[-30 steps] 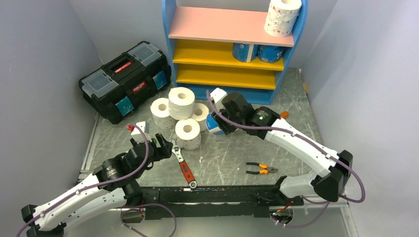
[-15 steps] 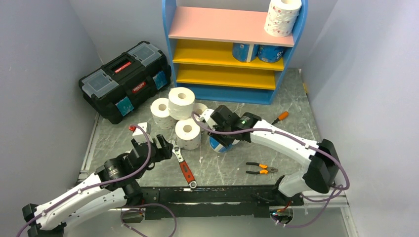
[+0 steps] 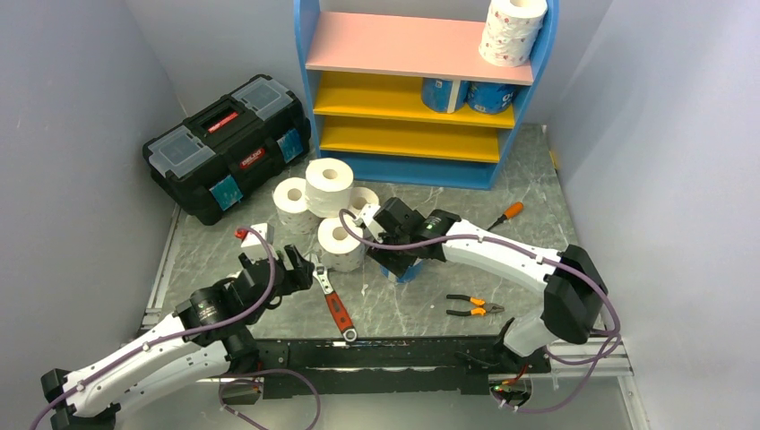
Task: Place and organize the paper towels onto the shelf
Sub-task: Place the paper towel at the center of the board.
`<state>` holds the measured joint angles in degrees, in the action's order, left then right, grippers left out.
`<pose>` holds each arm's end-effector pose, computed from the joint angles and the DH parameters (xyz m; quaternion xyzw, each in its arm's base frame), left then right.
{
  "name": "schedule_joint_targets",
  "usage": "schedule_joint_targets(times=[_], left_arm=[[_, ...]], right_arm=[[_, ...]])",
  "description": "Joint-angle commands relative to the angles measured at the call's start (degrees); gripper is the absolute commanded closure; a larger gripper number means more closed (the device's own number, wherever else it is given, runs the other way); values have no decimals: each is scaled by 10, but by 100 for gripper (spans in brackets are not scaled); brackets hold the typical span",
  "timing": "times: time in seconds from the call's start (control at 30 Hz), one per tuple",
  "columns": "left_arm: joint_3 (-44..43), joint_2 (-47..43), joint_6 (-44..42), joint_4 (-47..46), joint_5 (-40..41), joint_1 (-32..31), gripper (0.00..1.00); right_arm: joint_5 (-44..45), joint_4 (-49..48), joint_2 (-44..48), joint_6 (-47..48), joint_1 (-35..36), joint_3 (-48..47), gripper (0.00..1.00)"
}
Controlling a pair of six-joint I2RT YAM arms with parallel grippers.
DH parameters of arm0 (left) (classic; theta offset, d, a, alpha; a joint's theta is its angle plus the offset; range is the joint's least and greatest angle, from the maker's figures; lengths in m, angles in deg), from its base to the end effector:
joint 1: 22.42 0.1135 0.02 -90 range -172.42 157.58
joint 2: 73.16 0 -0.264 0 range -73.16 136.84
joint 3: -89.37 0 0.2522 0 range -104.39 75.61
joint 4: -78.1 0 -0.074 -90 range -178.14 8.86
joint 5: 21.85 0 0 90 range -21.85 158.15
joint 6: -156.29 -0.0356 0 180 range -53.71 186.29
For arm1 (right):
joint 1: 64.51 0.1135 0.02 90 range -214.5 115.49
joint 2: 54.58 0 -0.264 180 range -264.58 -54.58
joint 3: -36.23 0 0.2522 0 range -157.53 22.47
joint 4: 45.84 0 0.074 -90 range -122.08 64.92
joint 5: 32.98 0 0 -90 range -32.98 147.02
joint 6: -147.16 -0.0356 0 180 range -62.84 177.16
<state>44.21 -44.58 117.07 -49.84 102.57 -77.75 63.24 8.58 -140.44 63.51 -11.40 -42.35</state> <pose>0.0814 -0.0824 0.2518 -0.1017 0.8538 -0.1916 0.4732 0.1850 0.2400 0.2485 -0.4686 0.8474 0.0486 0.2449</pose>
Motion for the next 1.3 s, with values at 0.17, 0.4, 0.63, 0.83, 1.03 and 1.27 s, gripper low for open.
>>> schedule_joint_targets(times=[0.17,0.4,0.63,0.83,1.03,1.27], left_arm=[[-4,6,9,-5,-4,0,17],[-8,17,11,-7,-8,0,17],[-10,20,12,-5,-7,0,17],[-12,26,12,-2,-7,0,17],[-10,25,12,-1,-3,0,17],[-13,32,11,-3,-3,0,17]], right_arm=[[-30,-14,65,-42,5,-5,30],[-17,-11,56,-62,7,-15,33],[2,-39,35,-78,15,-11,34],[44,-49,3,-85,30,-18,35],[75,-57,-3,-90,32,-13,36],[67,-54,-3,-95,35,-11,37]])
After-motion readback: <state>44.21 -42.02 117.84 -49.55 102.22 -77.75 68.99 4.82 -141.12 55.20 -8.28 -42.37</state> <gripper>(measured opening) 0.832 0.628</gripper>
